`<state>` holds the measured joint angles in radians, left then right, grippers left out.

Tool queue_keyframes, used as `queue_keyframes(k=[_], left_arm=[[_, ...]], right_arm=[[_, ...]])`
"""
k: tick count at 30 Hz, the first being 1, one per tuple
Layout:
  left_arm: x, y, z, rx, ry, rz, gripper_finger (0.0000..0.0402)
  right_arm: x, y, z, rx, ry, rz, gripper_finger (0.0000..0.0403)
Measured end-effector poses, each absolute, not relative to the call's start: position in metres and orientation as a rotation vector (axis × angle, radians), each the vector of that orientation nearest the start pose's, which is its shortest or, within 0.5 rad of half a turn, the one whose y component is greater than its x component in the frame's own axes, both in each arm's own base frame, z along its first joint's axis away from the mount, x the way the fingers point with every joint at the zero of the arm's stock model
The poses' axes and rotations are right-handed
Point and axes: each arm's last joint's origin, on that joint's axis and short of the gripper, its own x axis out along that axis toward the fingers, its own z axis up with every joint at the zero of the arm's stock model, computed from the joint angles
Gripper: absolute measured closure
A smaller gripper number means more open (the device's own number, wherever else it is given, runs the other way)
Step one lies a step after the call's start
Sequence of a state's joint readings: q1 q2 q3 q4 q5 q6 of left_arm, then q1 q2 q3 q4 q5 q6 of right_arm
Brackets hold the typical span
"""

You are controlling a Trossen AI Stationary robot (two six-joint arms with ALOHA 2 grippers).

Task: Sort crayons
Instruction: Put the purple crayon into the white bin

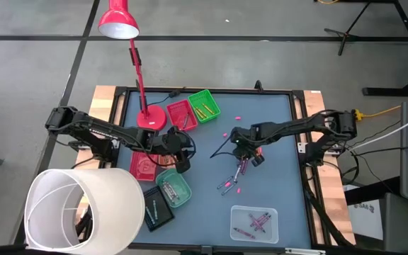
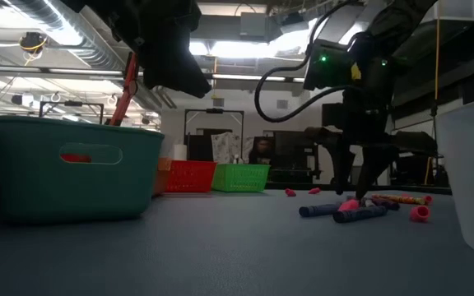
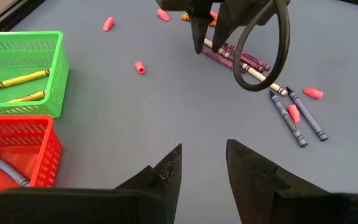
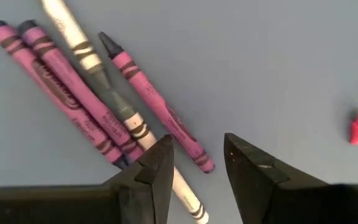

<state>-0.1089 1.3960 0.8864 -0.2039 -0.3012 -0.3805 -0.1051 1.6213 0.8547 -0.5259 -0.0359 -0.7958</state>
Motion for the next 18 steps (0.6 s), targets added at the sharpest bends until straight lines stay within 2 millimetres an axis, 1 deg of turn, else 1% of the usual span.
queue_keyframes(k=[9,12,18], left_arm=[[0.29,-0.023,0.235,-0.222,0.637,0.311,0.0292],[0.29,-0.023,0.236,-0.225,0.625,0.309,0.0292],[0.291,-0.024,0.237,-0.228,0.613,0.305,0.0292]], right_arm=[[0.281,-0.029,0.137,-0.588,1.253,0.467,0.0268],[0.281,-0.029,0.137,-0.587,1.252,0.467,0.0286],[0.28,-0.028,0.136,-0.582,1.254,0.475,0.0337]])
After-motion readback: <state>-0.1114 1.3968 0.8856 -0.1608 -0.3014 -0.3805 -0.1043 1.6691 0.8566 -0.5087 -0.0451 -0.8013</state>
